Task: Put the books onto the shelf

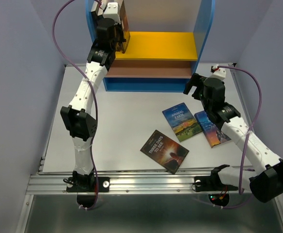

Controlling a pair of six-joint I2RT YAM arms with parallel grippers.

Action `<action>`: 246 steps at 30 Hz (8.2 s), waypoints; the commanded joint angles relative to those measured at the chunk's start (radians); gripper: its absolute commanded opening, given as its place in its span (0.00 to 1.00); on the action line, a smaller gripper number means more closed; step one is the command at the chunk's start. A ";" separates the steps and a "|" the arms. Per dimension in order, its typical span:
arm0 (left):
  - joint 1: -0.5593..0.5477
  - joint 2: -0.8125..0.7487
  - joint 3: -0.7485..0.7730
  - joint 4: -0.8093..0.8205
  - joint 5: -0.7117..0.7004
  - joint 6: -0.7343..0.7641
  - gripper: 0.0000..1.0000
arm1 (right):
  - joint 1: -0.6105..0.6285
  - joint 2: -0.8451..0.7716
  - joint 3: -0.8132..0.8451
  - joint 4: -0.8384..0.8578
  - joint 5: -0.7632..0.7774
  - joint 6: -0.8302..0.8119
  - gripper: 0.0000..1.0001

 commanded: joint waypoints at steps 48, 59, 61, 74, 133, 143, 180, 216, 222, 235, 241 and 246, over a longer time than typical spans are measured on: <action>0.001 -0.150 -0.032 -0.030 -0.277 -0.094 0.92 | 0.003 0.003 0.007 0.015 -0.013 0.012 1.00; -0.095 -0.345 -0.317 -0.029 -0.251 -0.091 0.99 | 0.003 -0.033 -0.023 -0.026 -0.077 0.046 1.00; -0.129 -0.435 -0.458 0.003 -0.271 -0.092 0.99 | 0.003 -0.058 -0.049 -0.071 -0.101 0.073 1.00; -0.280 -0.845 -1.190 0.013 -0.187 -0.371 0.99 | 0.003 -0.064 -0.227 -0.425 -0.593 0.020 1.00; -0.281 -1.298 -2.011 0.063 0.203 -1.094 0.99 | 0.352 0.689 0.199 0.135 -0.500 0.058 1.00; -0.277 -1.059 -1.967 0.174 0.156 -1.071 0.99 | 0.343 0.809 0.233 0.099 -0.608 0.012 1.00; -0.088 -0.983 -1.803 0.005 0.056 -0.980 0.99 | 0.325 0.766 0.010 0.075 -0.819 0.193 0.84; -0.082 -0.741 -1.881 0.244 0.212 -0.977 0.40 | 0.325 0.600 0.072 0.212 -1.008 0.194 0.61; -0.082 -0.709 -1.861 0.246 0.222 -0.959 0.40 | 0.325 0.637 0.070 0.251 -1.045 0.234 0.46; -0.082 -0.709 -1.824 0.218 0.212 -0.933 0.40 | 0.325 0.701 0.127 0.026 -0.870 0.245 0.31; -0.082 -0.712 -1.815 0.198 0.195 -0.922 0.40 | 0.325 0.686 0.157 -0.031 -0.812 0.213 0.24; -0.082 -0.709 -1.812 0.200 0.189 -0.918 0.40 | 0.325 0.671 0.205 -0.118 -0.737 0.162 0.28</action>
